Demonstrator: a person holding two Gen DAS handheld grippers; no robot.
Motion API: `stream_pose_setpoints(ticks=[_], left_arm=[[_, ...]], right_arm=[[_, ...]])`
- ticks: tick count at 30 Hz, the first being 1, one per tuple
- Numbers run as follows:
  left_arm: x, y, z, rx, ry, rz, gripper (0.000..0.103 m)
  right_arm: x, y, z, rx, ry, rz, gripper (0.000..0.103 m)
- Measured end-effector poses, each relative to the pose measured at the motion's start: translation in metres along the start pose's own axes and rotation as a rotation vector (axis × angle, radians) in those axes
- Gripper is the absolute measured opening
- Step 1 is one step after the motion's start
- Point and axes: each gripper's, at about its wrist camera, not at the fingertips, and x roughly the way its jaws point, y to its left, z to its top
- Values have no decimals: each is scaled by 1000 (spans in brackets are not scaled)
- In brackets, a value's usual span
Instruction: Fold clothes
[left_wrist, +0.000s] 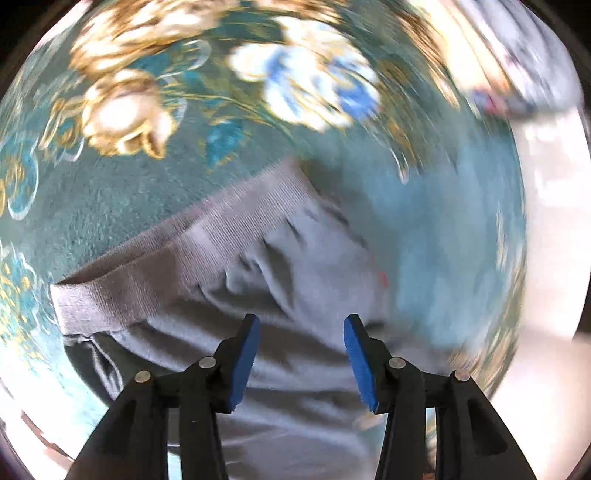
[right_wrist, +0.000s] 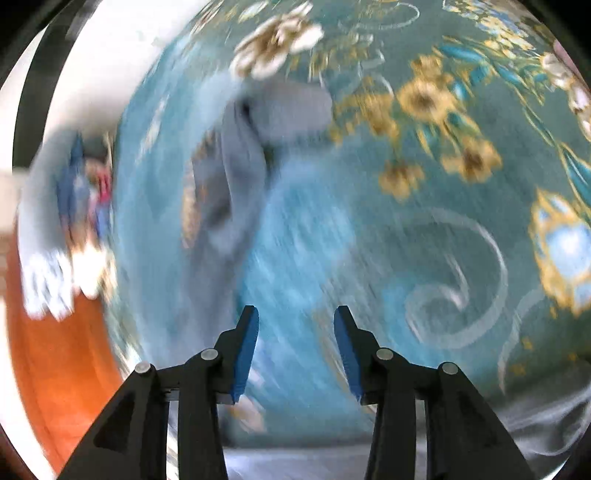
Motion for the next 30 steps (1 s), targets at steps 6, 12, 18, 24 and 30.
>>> stream_pose_setpoints(ticks=[6,12,18,24,30], left_arm=[[27,1,9,-14,57,-9,52],[49,-14,34,2,51,-33,52],[49,-27,47,9,51,-31,53],[45,-24,50,13,62,-28,54],[53,-13,44,-25,94,-18,54]], right_arm=[[4,36,53,97,-106,13,43],[22,47,89,157,-127,-48,44],[27,72,102,112,-130,-38,8],[-66,102,95,-102,-309,123,7],[-55,-9,74,-16,-222,-188,8]])
